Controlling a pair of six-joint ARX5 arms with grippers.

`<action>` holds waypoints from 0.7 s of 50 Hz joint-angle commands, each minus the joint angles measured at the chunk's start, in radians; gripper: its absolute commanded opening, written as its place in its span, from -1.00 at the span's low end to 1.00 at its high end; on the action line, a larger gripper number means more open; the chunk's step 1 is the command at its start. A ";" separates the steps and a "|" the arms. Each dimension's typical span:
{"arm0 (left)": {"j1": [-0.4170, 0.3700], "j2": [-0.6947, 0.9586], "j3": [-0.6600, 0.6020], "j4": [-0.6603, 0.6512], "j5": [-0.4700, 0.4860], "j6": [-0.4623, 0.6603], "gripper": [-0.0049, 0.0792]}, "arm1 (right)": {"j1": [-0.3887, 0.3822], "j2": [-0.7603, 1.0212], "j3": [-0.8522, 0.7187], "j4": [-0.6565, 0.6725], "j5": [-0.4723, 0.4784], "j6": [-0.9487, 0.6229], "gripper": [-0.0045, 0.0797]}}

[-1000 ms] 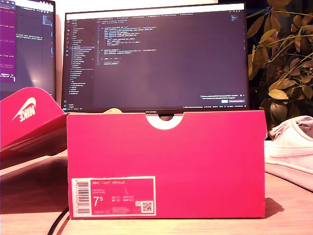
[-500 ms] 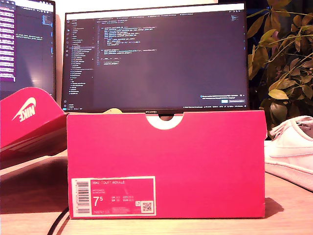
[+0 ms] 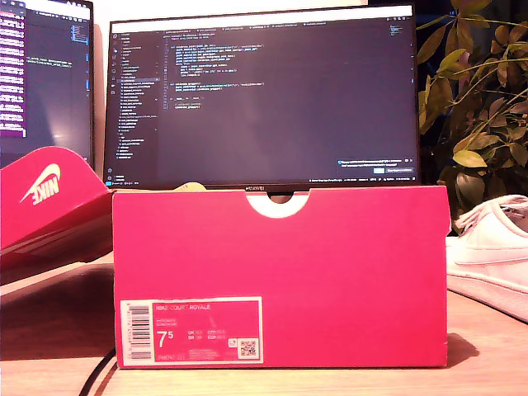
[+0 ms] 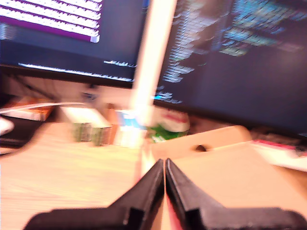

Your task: Pack the white shoes by picking the first shoe and placing it inside the red shoebox, left side, then picking and rotating the second shoe and placing it in the shoebox

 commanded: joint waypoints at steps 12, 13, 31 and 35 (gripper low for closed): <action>-0.003 -0.002 0.122 -0.139 0.264 -0.172 -0.93 | -0.002 -0.002 0.055 0.002 -0.060 0.003 -0.89; -0.003 0.000 0.130 -0.154 0.305 -0.182 -0.93 | -0.002 -0.002 0.058 -0.002 -0.063 0.003 -0.89; -0.003 0.118 0.284 -0.281 0.454 -0.195 -0.93 | -0.002 0.059 0.206 -0.178 -0.118 -0.032 -0.87; -0.003 0.172 0.308 -0.314 0.504 -0.195 -0.93 | -0.002 0.094 0.241 -0.207 -0.124 -0.032 -0.87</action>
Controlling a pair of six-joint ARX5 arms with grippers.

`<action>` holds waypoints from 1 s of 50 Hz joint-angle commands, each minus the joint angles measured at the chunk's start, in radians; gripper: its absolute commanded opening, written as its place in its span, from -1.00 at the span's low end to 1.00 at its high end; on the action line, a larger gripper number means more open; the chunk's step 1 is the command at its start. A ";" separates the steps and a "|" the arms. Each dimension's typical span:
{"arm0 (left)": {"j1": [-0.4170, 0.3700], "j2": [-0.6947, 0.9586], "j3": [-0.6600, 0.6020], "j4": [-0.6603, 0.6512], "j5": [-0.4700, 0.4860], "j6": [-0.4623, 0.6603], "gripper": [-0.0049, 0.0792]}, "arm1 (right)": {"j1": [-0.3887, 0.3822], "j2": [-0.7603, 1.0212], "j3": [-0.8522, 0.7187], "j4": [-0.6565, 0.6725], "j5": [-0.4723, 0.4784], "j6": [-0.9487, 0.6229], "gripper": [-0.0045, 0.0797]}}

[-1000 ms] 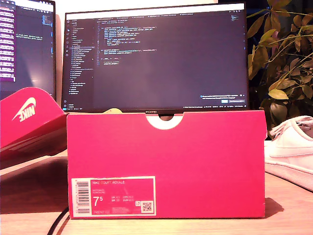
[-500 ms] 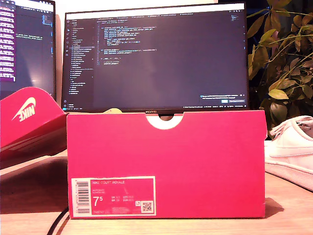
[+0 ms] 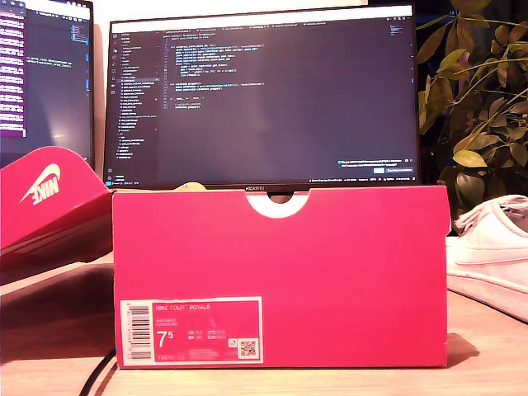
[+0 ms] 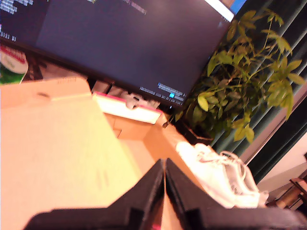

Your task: Pack the white shoes by picking the first shoe and placing it inside the red shoebox, left side, then picking and rotating the second shoe and placing it in the shoebox

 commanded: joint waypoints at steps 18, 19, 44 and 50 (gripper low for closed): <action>-0.038 0.243 0.068 -0.121 0.172 0.076 -0.93 | -0.002 0.262 0.208 -0.151 -0.011 -0.079 -0.85; -0.042 0.249 0.068 -0.132 0.170 0.076 -0.93 | -0.002 0.274 0.216 -0.156 -0.011 -0.085 -0.85; -0.286 0.338 0.077 -0.402 -0.070 0.210 -0.93 | -0.002 0.593 0.350 -0.184 -0.018 -0.139 -0.85; -0.389 0.377 0.077 -0.402 -0.157 0.215 -0.93 | -0.002 0.627 0.351 -0.184 -0.018 -0.140 -0.85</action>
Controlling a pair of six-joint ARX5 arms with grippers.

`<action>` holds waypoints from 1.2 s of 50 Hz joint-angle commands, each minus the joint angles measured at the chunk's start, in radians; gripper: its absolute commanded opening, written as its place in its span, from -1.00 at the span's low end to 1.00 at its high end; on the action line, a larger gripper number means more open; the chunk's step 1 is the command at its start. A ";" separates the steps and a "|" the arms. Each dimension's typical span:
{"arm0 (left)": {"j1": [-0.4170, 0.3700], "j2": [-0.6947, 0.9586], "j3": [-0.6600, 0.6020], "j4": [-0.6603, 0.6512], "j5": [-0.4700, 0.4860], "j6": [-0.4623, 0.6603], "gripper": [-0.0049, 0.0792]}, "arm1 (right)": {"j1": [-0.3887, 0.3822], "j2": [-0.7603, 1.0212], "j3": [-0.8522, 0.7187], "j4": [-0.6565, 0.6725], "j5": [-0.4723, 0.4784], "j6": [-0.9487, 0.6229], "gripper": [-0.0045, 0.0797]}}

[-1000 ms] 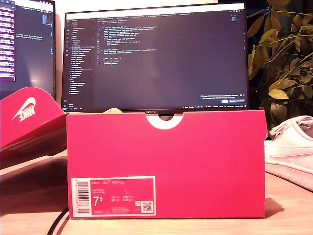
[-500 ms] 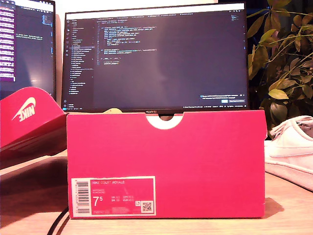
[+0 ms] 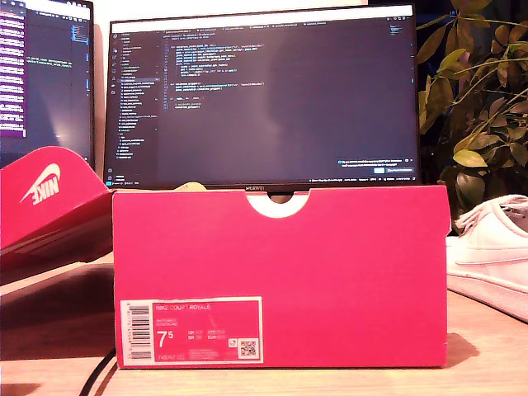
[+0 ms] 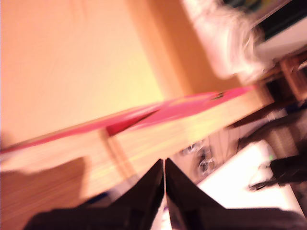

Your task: Pack the white shoes by picking the first shoe and placing it inside the red shoebox, left side, then picking and rotating the second shoe and placing it in the shoebox

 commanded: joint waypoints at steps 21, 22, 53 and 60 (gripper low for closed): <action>-0.386 0.244 0.042 0.150 -0.372 0.031 -0.93 | -0.002 0.044 0.020 0.031 -0.007 -0.032 -0.85; -0.396 0.254 0.042 0.154 -0.387 0.034 -0.93 | -0.002 0.044 0.020 0.033 -0.007 -0.032 -0.85; -0.546 0.515 0.042 0.397 -0.657 0.036 -0.93 | 0.000 0.182 0.135 -0.306 -0.008 -0.032 -0.84; -0.546 0.517 0.042 0.416 -0.657 0.044 -0.93 | 0.021 0.320 0.261 -0.426 -0.050 -0.032 -0.55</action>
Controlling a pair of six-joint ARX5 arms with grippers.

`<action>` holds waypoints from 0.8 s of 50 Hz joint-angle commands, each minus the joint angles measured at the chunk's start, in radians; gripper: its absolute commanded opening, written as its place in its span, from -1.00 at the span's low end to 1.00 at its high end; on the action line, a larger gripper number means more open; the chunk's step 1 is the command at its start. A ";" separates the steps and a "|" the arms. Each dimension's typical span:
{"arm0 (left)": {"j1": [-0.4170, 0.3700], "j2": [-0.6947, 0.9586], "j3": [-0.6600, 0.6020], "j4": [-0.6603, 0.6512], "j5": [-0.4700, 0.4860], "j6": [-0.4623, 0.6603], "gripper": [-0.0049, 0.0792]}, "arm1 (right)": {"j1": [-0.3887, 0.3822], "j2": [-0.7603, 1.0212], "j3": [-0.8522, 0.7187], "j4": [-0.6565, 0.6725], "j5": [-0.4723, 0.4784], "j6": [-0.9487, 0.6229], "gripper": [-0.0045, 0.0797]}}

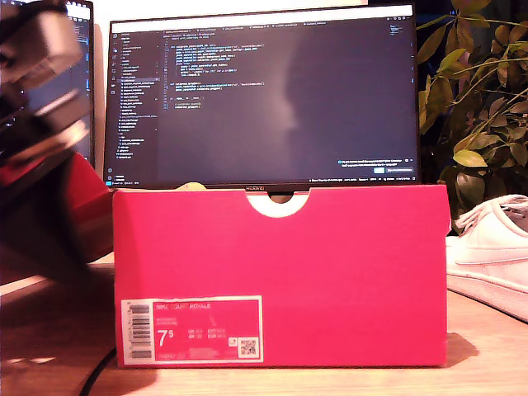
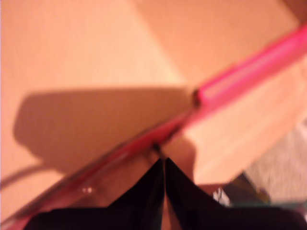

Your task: Pack the white shoes by picking the first shoe and placing it inside the red shoebox, left side, then picking and rotating the second shoe and placing it in the shoebox

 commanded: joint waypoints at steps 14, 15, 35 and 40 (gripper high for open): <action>-0.003 0.005 0.003 0.014 -0.005 0.021 -0.93 | 0.099 0.286 0.193 -0.209 -0.004 -0.024 -0.29; -0.003 0.005 0.003 0.014 -0.005 0.021 -0.93 | 0.105 0.298 0.193 -0.216 0.000 -0.025 -0.28; -0.003 0.005 0.003 0.015 -0.005 0.021 -0.93 | 0.146 0.355 0.193 -0.263 0.122 -0.051 -0.28; -0.003 0.005 0.003 0.014 -0.004 0.021 -0.93 | 0.146 0.356 0.193 -0.261 0.144 -0.071 -0.27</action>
